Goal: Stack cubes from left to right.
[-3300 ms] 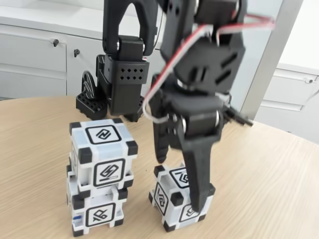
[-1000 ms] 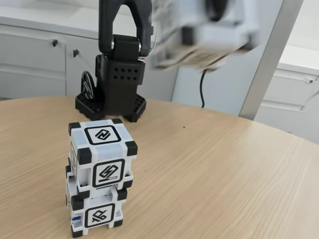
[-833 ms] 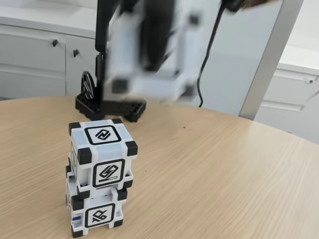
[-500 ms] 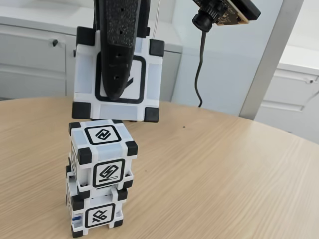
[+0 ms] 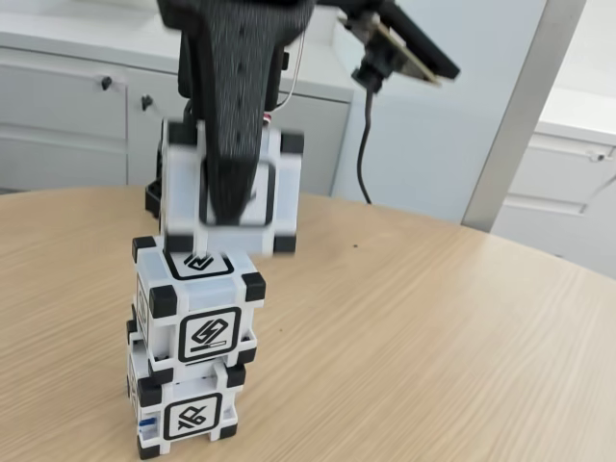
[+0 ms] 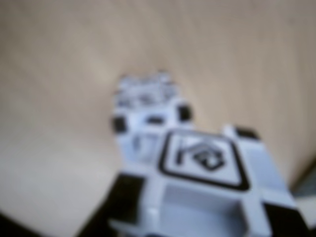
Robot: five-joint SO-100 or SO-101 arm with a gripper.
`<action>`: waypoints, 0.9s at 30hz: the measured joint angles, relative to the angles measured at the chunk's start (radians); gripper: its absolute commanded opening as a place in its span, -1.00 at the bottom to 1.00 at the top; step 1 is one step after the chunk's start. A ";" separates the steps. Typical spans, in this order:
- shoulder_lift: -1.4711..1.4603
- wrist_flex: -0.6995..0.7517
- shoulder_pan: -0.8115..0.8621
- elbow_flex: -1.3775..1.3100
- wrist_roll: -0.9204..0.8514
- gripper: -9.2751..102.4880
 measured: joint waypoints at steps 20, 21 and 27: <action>0.098 -0.002 0.081 0.097 -0.018 -0.51; 0.098 -0.005 0.086 0.097 -0.018 -0.51; 0.098 -0.009 0.087 0.097 -0.014 -0.50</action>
